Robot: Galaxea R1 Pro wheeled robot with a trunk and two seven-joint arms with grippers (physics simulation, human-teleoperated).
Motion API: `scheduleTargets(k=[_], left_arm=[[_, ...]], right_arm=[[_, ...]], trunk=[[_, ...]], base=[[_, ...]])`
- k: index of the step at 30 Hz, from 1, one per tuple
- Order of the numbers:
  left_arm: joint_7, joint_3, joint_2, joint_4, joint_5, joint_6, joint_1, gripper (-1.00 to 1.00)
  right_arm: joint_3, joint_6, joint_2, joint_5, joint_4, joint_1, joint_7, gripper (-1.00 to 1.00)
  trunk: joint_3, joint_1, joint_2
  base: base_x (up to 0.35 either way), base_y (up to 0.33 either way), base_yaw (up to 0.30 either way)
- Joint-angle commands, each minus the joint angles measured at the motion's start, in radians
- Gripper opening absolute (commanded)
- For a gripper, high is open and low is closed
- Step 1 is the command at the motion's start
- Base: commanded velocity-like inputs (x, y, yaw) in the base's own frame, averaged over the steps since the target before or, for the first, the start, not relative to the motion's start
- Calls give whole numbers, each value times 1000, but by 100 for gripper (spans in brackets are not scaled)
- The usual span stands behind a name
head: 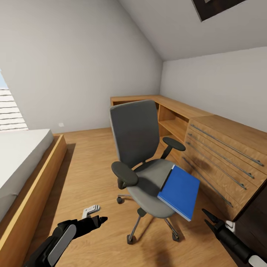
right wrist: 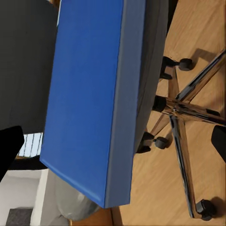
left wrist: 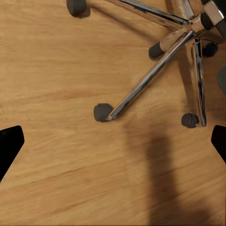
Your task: In the bedroom, organize the workspace by keeping the computer under the desk, ensuring the monitor is on the desk, placing the keyboard on the desk next to the monitor, placing the mouse on the desk next to the keyboard, moving the folder from the swivel chair onto the desk next to the mouse, stacking the notebook on top of the folder with the pen on top of the notebook, and positioning the swivel chair next to the desk.
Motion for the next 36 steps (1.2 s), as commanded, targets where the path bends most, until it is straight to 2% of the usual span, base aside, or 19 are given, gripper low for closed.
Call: scheduleTargets(k=[1, 6, 11, 23, 36], left_arm=[[5, 5, 1, -1, 8, 3, 0, 100], [5, 45, 1, -1, 8, 4, 0, 100], [5, 60, 1, -1, 8, 4, -1, 100], [5, 63, 1, -1, 8, 4, 0, 100], [5, 65, 1, -1, 8, 4, -1, 100]], right_arm=[[2, 10, -1, -11, 2, -1, 1, 100], [-5, 10, -1, -11, 6, -1, -3, 100], [-7, 10, -1, -11, 7, -1, -4, 100], [-7, 9, -1, -11, 7, -1, -3, 100], [-5, 7, 3, -8, 0, -1, 0, 100]], trunk=[[-1, 0, 0], [-1, 0, 0], [-17, 19, -35], [-54, 65, -119], [-54, 65, -119]], base=[[0, 0, 0], [0, 0, 0], [0, 0, 0], [0, 0, 0], [0, 0, 0]])
